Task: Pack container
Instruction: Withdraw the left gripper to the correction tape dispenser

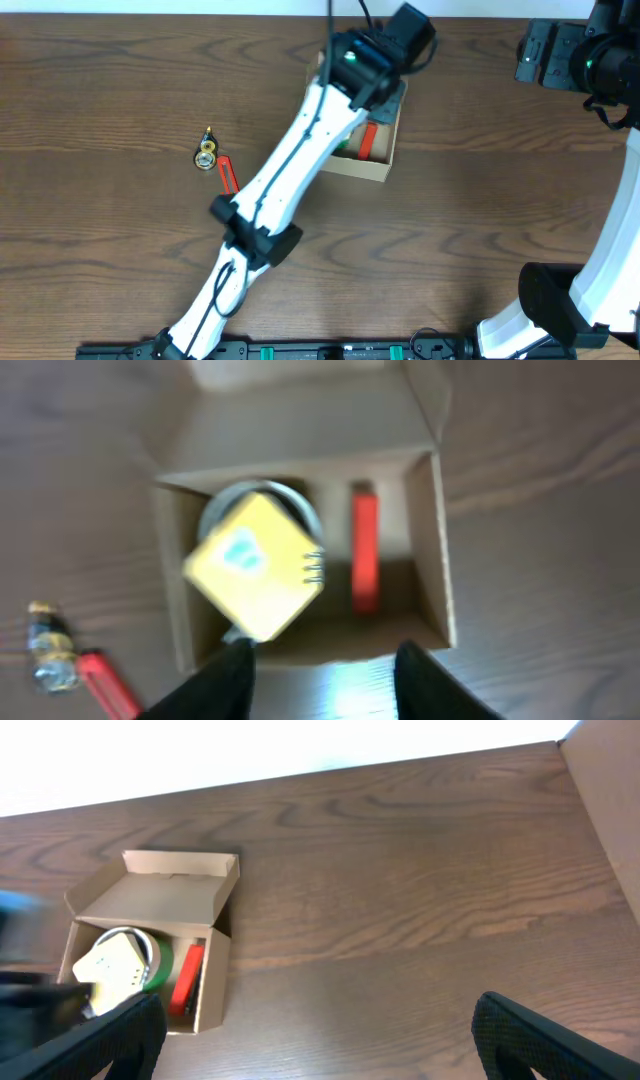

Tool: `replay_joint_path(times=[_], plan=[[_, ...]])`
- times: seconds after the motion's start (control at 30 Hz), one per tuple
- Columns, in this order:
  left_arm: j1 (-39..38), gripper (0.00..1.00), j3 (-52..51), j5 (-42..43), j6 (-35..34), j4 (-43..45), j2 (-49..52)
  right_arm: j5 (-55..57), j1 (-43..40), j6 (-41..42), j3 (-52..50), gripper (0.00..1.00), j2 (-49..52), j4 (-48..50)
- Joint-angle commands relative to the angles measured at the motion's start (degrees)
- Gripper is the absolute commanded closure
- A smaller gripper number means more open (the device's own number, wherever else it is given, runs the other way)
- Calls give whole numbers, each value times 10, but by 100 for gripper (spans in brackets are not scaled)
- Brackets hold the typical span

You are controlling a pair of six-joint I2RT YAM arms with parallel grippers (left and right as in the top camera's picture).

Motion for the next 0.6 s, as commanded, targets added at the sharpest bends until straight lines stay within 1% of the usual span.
replay_joint_path(times=[0.0,0.13,0.23,0.33,0.37,0.47,0.53,0.57], plan=[[16,52,3,-43,21,-45,-45,0,-5,7,0,1,1,-1],[37,51,-26,-47,31,-45,-95,0,-5,7,0,1,1,-1],[61,53,-108,-71,45,-45,-159,0,-5,7,0,1,1,-1],[91,54,-238,-104,45,-45,-236,0,-5,7,0,1,1,-1],[106,55,-298,-109,42,-45,-269,0,-5,7,0,1,1,-1],[149,55,-431,-108,21,-44,-331,0,-5,7,0,1,1,-1],[188,55,-516,-87,19,-16,-357,0,-5,7,0,1,1,-1],[210,55,-557,-54,32,12,-366,0,-5,7,0,1,1,-1]])
